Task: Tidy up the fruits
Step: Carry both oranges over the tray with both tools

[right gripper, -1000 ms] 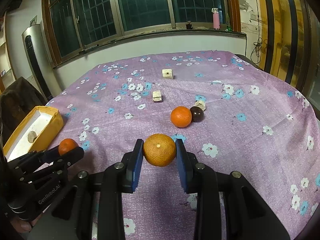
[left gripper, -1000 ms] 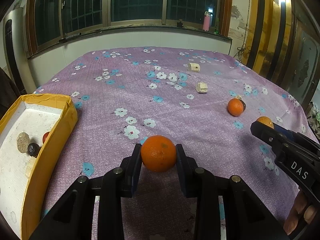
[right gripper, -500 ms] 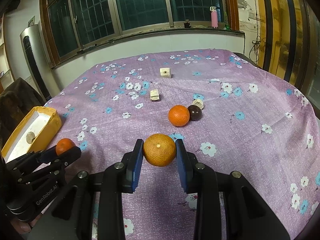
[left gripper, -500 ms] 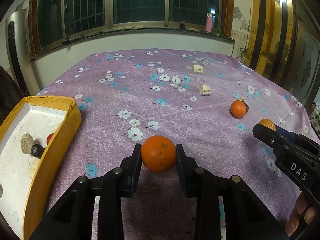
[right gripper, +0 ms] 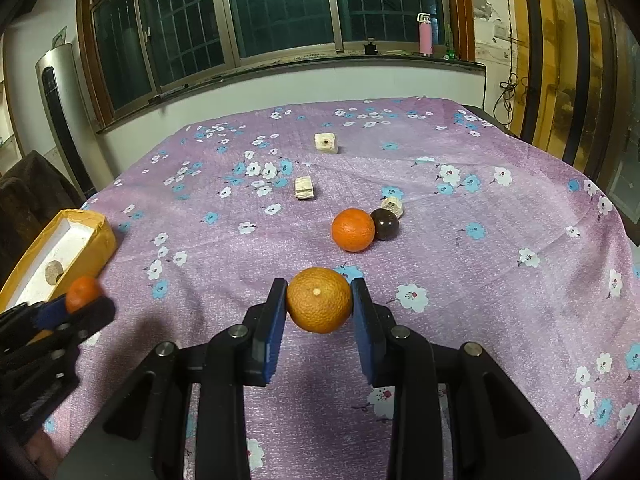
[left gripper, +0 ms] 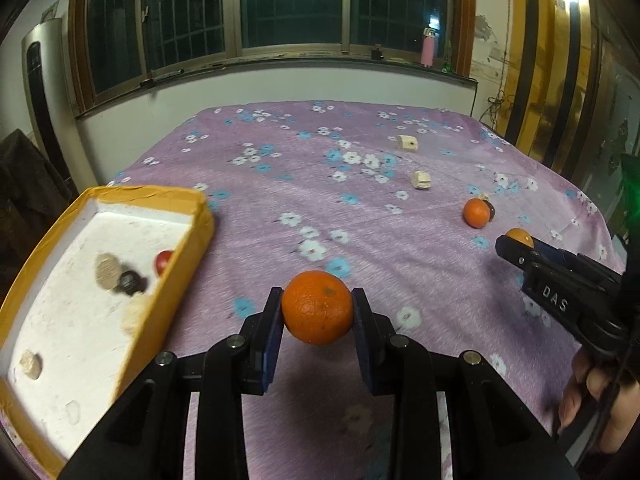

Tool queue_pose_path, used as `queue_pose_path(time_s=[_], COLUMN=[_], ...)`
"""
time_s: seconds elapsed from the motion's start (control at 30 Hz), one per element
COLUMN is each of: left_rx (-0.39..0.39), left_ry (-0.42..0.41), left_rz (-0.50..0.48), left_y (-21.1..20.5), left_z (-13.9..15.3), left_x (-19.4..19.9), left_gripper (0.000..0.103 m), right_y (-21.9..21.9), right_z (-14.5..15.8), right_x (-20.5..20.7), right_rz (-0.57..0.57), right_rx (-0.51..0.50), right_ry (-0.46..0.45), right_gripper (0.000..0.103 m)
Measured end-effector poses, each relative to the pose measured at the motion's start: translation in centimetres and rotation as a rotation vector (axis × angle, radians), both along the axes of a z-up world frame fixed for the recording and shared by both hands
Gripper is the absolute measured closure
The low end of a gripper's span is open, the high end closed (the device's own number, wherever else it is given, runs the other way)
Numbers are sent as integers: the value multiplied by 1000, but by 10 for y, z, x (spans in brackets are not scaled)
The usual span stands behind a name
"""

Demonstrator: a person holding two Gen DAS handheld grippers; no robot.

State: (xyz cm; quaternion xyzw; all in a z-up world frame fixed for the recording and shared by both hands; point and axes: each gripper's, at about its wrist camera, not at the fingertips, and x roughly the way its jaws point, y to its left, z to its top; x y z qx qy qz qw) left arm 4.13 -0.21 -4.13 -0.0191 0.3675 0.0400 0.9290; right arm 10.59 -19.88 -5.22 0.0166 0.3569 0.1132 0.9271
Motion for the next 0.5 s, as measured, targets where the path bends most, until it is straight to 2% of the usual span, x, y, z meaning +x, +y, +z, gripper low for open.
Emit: queue_pose_path(time_s=[0.23,0.5], left_rx=[12,19], left_ry=[-21,-12], left_rz=[60,172], left_y=[36,85], left_z=[14,16], left_x=[-24,-43], left_gripper=[71,71], right_y=[8,40], right_z=[1,16], right_x=[-2,-21], right_rz=[8,87], right_rx=[-42,-68], right_ry=[2,-19], right_gripper=[70,70])
